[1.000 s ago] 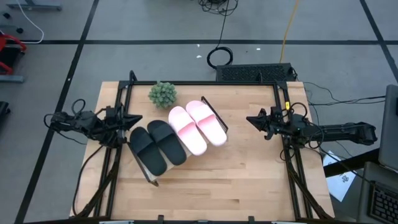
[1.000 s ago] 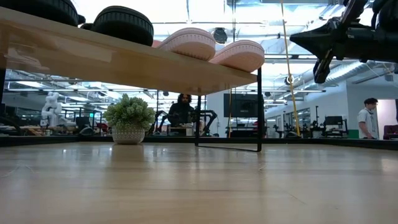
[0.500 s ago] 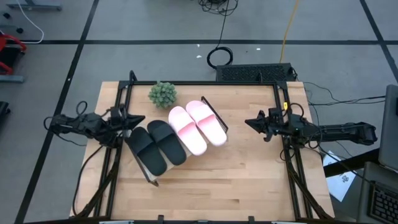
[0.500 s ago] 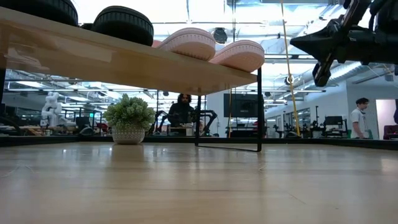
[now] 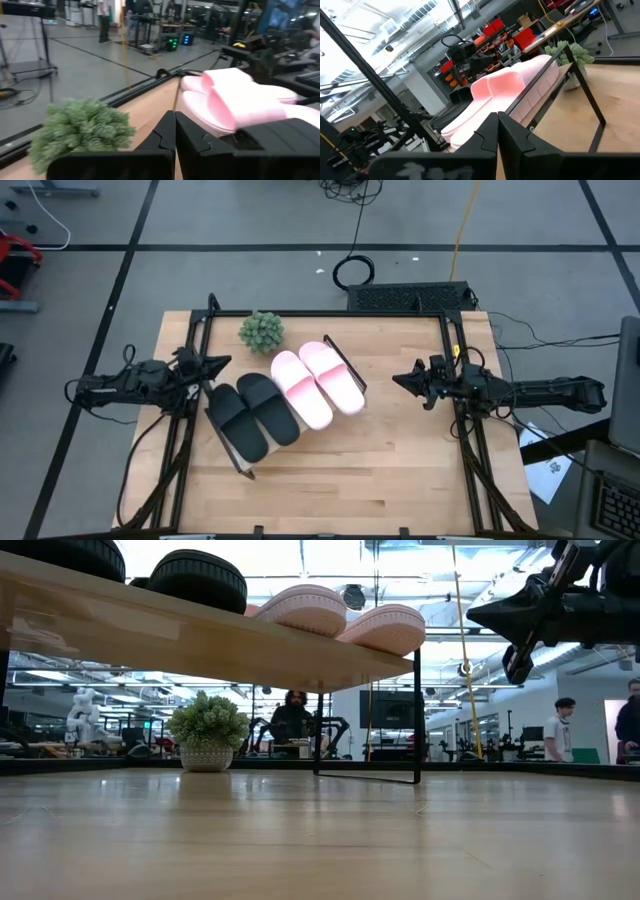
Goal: Pick and place slides into the shelf
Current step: Return to Home Position
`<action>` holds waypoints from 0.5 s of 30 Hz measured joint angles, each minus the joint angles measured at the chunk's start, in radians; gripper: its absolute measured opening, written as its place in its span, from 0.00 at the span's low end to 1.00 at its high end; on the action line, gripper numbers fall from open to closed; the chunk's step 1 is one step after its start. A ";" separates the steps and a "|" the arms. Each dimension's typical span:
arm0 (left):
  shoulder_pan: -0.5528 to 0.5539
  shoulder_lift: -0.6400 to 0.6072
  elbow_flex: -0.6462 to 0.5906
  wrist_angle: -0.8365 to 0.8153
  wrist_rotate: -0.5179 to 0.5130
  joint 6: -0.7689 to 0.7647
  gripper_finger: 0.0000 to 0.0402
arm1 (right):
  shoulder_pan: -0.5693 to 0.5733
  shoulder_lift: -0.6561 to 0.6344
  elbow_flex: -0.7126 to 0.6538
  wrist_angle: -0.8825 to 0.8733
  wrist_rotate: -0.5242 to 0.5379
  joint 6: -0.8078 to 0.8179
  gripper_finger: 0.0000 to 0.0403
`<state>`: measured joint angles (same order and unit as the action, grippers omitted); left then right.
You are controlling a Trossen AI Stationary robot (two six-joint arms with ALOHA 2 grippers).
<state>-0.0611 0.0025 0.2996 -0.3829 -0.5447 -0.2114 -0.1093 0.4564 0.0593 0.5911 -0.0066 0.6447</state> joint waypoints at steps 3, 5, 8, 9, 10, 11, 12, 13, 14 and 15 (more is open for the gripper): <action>0.044 0.000 0.000 -0.019 0.006 -0.009 0.00 | 0.000 0.000 0.000 0.001 0.000 -0.001 0.00; 0.071 0.000 0.000 -0.023 0.034 -0.011 0.00 | 0.000 0.000 0.000 0.000 0.001 -0.001 0.00; 0.107 0.000 0.000 -0.047 0.055 -0.020 0.00 | 0.000 0.000 0.000 0.001 0.001 -0.018 0.00; 0.118 0.000 0.000 -0.054 0.054 -0.023 0.00 | 0.000 0.000 0.000 0.001 0.001 -0.028 0.00; 0.129 0.000 0.000 -0.056 0.055 -0.024 0.00 | 0.000 0.000 0.000 0.000 0.001 -0.036 0.00; 0.138 0.000 0.000 -0.056 0.056 -0.023 0.00 | 0.000 0.000 0.000 0.000 0.001 -0.041 0.00; 0.146 0.000 0.000 -0.056 0.062 -0.019 0.00 | 0.000 0.000 0.000 -0.001 0.000 -0.044 0.00; 0.155 0.000 0.000 -0.056 0.070 -0.017 0.00 | 0.000 0.000 0.000 -0.004 0.001 -0.048 0.00; 0.162 0.000 0.000 -0.056 0.082 -0.017 0.00 | 0.000 0.000 0.000 -0.008 0.001 -0.055 0.00; 0.168 0.000 0.000 -0.058 0.093 -0.018 0.00 | 0.000 0.000 0.000 -0.011 0.001 -0.062 0.00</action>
<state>0.1074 0.0025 0.3000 -0.4411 -0.4517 -0.2295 -0.1093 0.4561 0.0593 0.5806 -0.0059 0.5831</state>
